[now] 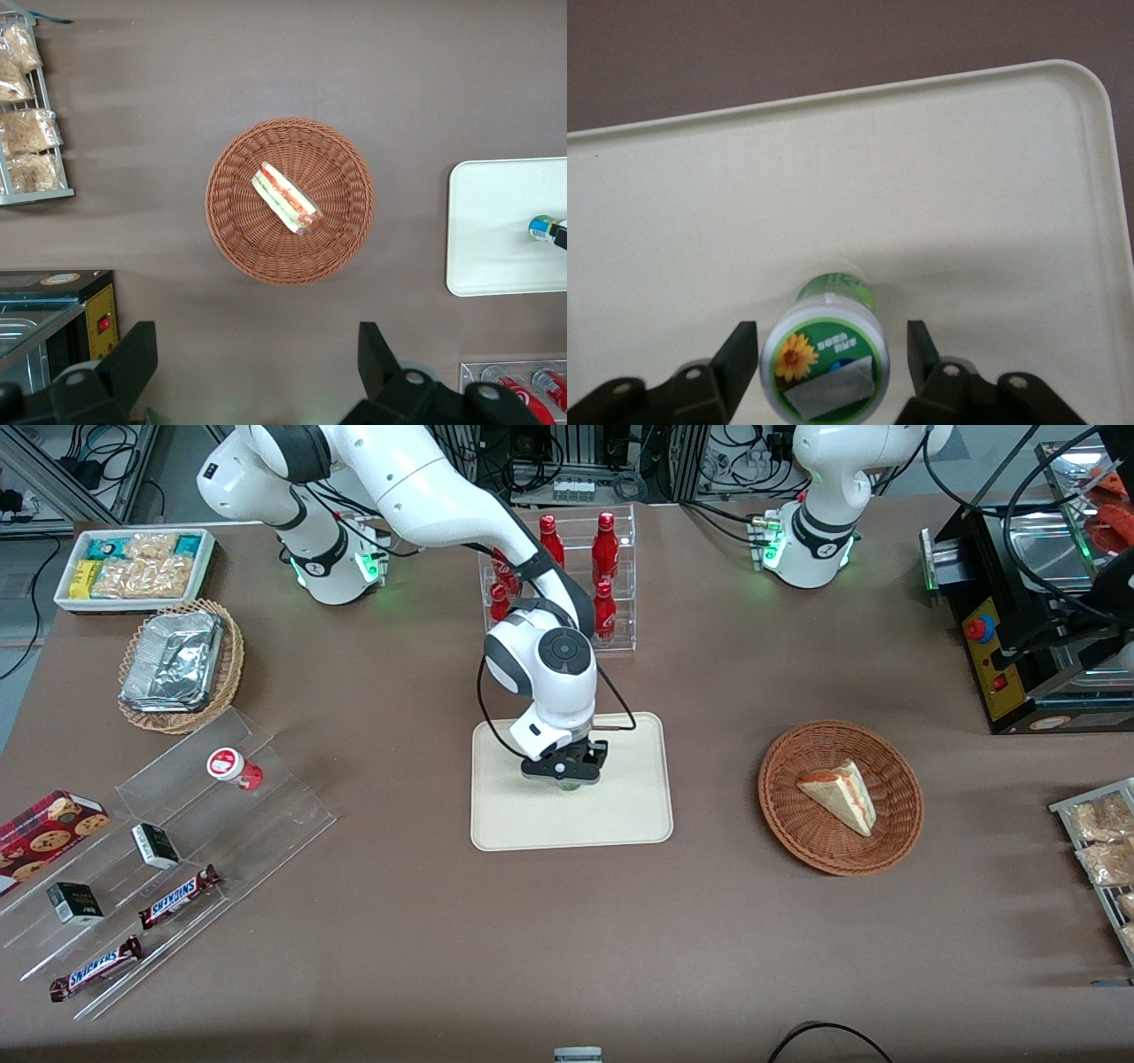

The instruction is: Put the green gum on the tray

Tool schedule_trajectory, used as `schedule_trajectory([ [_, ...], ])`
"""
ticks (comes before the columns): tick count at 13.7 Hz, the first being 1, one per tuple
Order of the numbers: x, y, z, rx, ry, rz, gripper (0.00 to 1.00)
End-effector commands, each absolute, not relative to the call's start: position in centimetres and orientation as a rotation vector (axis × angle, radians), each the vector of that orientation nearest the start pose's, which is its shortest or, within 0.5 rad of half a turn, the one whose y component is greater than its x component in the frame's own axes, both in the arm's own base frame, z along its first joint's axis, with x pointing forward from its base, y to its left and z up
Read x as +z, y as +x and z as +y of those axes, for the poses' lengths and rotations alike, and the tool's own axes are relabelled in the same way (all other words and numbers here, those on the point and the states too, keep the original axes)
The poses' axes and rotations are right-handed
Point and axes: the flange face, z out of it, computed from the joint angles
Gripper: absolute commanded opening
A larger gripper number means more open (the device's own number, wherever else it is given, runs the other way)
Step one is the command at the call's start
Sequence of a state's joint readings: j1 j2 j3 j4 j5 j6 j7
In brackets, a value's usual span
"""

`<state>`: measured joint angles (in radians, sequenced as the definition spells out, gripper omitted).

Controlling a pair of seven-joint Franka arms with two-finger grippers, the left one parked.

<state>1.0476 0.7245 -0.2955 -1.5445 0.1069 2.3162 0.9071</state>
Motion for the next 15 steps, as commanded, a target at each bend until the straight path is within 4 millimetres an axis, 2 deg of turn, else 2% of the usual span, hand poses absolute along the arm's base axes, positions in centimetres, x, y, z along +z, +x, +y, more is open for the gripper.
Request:
schedule_trajectory([
  [1,27.8,50.9,50.9,-0.193,-3.09,0.27,1.0],
  [3,30.7,51.1,50.0,-0.166,-3.104,0.188,1.0],
  [5,32.8,52.0,48.7,-0.158,-3.093,0.197,1.0],
  [7,34.7,52.0,48.0,-0.128,-3.099,0.198,1.0],
  [9,38.4,52.5,45.2,-0.059,-3.117,0.154,1.0],
  [11,43.2,51.6,42.9,-0.015,-3.126,0.142,1.0],
  [13,47.2,51.3,39.1,0.015,-3.139,0.152,1.0],
  [14,48.8,50.7,37.6,0.036,-3.139,0.097,1.0],
  [15,50.6,50.9,35.0,0.054,-3.131,0.067,1.0],
])
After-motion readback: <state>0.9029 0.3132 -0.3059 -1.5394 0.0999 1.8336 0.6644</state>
